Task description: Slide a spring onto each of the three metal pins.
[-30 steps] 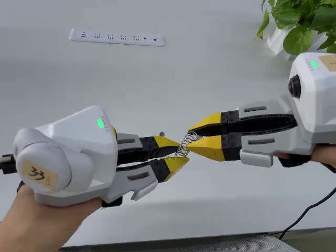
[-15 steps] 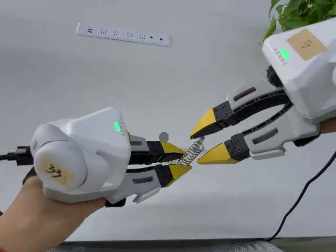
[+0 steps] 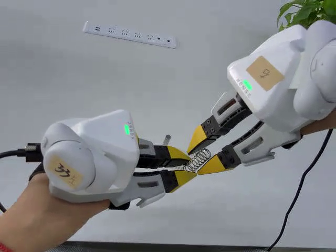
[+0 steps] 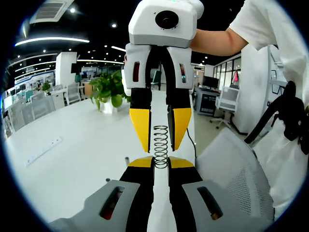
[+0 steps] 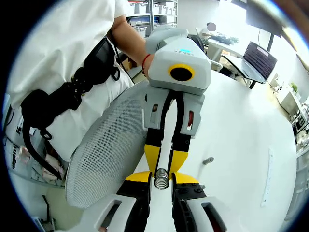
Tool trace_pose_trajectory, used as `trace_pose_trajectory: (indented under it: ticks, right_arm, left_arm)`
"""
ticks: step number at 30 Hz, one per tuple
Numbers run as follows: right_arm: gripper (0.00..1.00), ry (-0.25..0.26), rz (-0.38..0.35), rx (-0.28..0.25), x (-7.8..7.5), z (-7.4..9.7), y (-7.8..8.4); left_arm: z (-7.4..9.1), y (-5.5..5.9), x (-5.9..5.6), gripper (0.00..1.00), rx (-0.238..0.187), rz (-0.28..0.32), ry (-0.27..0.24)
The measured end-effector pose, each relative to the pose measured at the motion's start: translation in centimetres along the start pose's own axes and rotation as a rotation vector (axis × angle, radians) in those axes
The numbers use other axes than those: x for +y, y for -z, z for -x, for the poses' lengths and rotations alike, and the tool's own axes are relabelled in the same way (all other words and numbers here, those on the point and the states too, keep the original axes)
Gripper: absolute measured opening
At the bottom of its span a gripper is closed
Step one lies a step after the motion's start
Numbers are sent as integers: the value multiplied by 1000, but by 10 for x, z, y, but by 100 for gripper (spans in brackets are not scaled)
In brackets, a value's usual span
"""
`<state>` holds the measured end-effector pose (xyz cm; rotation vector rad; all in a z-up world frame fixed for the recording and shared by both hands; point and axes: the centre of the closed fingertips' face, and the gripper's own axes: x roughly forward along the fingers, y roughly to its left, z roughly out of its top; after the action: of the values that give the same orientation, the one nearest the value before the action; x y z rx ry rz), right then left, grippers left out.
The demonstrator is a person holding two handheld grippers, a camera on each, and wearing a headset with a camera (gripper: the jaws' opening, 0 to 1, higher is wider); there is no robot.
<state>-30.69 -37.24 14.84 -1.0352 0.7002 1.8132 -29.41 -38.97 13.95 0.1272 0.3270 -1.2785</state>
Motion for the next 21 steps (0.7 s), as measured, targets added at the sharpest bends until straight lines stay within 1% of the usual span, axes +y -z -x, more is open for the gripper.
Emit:
trace_pose_trajectory:
  ticks: [4, 12, 21]
  right_arm:
    - [8, -11, 9, 15, 1, -1, 2]
    - [7, -21, 9, 21, 1, -2, 3]
    - [7, -24, 6, 25, 1, -6, 3]
  left_arm:
    - [1, 1, 0, 7, -3, 6, 3]
    - [1, 3, 0, 7, -4, 13, 8]
    - [1, 6, 0, 7, -2, 0, 11]
